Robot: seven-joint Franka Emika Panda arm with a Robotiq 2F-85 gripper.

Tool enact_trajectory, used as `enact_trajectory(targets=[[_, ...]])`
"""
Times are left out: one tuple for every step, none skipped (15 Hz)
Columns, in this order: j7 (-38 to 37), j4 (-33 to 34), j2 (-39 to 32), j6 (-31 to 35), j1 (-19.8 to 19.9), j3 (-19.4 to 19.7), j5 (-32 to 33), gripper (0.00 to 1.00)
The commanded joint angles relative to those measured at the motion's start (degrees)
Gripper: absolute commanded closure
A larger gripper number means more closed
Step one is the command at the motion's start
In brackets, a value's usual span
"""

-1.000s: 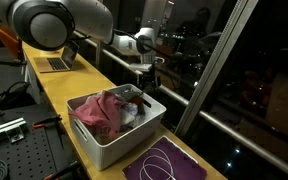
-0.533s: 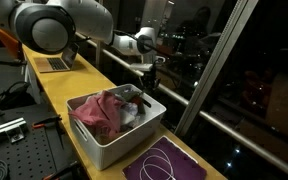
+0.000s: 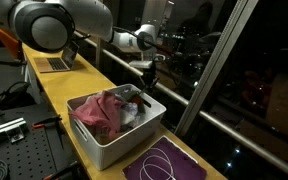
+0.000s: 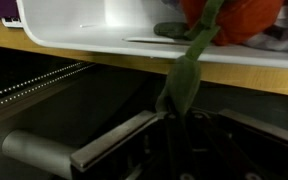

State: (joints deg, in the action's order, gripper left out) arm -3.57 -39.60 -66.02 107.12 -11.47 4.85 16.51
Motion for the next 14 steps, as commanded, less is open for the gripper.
enact_trajectory(targets=[[-2.66, -5.83, 5.59, -0.71, -1.08, -0.44, -0.49, 0.99], [-3.53, -8.03, 7.53, -0.03, -1.45, -0.25, -0.18, 0.99], [-4.39, -10.21, 9.29, 0.69, -1.82, 0.04, 0.23, 0.99], [-5.13, -12.84, 11.56, 1.34, -2.02, 0.32, 0.61, 0.99], [-5.74, -15.86, 13.93, 2.29, -1.94, 0.49, 0.89, 0.99], [-6.3, -18.35, 15.95, 2.97, -1.77, 0.5, 0.95, 0.99], [-6.83, -20.65, 17.77, 3.5, -1.61, 0.56, 1.07, 0.99], [-7.36, -23.1, 19.58, 3.86, -1.47, 0.57, 1.17, 0.99], [-7.86, -25.63, 21.3, 4.28, -1.25, 0.51, 1.14, 0.99], [-8.42, -28.28, 22.86, 4.95, -1.0, 0.46, 1.05, 0.99], [-8.92, -31.04, 24.31, 5.46, -0.62, 0.23, 0.7, 0.99], [-9.4, -33.53, 25.64, 5.95, -0.34, 0.12, 0.64, 0.99], [-9.97, -36.37, 26.89, 6.62, -0.07, 0.01, 0.59, 0.99], [-10.47, -39.18, 28.01, 7.47, 0.29, -0.05, 0.51, 0.99]])
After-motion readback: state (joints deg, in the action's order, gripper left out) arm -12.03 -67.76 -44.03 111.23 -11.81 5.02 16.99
